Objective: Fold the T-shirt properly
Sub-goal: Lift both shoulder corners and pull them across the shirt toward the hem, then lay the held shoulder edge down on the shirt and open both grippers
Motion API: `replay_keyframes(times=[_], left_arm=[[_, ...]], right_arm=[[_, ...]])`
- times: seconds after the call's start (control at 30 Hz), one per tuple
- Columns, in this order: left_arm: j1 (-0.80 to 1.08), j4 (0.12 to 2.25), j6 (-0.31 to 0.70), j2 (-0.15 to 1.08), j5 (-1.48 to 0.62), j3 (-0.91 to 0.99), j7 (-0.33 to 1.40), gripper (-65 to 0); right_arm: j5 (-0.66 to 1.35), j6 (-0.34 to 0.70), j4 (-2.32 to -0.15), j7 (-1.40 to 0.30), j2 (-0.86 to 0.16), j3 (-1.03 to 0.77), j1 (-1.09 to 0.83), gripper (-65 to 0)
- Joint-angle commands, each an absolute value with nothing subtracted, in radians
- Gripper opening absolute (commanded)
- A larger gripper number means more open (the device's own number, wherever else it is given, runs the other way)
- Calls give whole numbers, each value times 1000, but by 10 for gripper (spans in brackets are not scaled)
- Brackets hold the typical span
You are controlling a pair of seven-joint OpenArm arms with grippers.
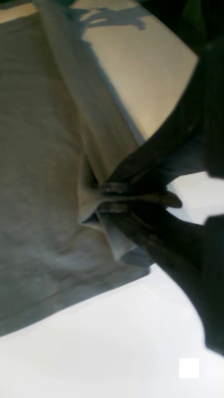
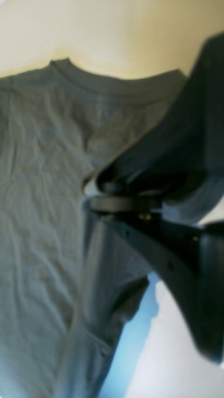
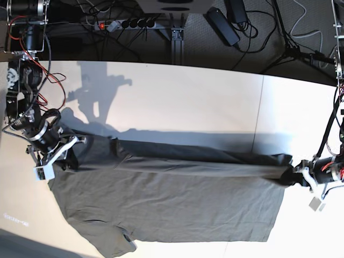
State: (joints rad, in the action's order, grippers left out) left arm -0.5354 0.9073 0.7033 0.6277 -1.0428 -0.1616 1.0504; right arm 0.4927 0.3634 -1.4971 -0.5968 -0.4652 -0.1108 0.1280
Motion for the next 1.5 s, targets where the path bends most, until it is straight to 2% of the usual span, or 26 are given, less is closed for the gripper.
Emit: replay_keyframes(times=[0.0, 0.17, 0.27, 0.3, 0.4, 0.43, 0.47, 0.6, 0.97, 1.0, 1.03, 1.1, 1.13, 1.17, 1.3, 1.47], left_arm=[[-567, 912, 698, 642, -1028, -152, 1017, -624], [-568, 909, 698, 618, -941, -152, 975, -496], [-567, 909, 698, 609, -937, -153, 973, -326], [-567, 909, 698, 609, -937, -153, 968, -288], [-570, 909, 698, 610, -937, -153, 961, -277], [-571, 910, 698, 610, -937, -153, 961, -277], [-574, 910, 698, 610, -937, -153, 960, -277], [-594, 910, 698, 609, -939, -153, 942, -278], [-637, 910, 698, 607, -946, -153, 939, -282], [-636, 910, 698, 603, -945, -153, 938, -300], [-636, 910, 698, 596, -938, -153, 939, -349], [-636, 910, 698, 572, -905, -153, 939, -523], [-637, 910, 698, 556, -891, -153, 939, -610], [-637, 910, 698, 538, -871, -153, 939, -650], [-636, 910, 698, 478, -748, -153, 940, -650], [-637, 862, 698, 447, -649, -179, 921, -650]], right_arm=[[491, 432, -1497, -572, -482, -104, 169, -650], [427, 431, -1419, -573, -481, -31, 255, -650], [422, 431, -1368, -572, -481, -7, 282, -650], [422, 431, -1351, -572, -481, -4, 289, -644], [422, 430, -1320, -556, -481, -4, 292, -324], [422, 430, -1318, -550, -481, -4, 290, -244], [423, 430, -1318, -548, -481, -4, 291, -205], [423, 426, -1319, -506, -481, -10, 294, -209], [438, 427, -1377, -516, -479, -85, 293, -213], [437, 427, -1375, -516, -476, -84, 293, -253], [433, 427, -1374, -515, -472, -84, 293, -341], [421, 427, -1372, -513, -455, -85, 293, -618], [413, 427, -1372, -513, -446, -85, 293, -650], [392, 426, -1372, -513, -438, -85, 293, -650], [302, 422, -1356, -512, -405, -85, 291, -650], [295, 419, -1266, -488, -399, -85, 293, -650]])
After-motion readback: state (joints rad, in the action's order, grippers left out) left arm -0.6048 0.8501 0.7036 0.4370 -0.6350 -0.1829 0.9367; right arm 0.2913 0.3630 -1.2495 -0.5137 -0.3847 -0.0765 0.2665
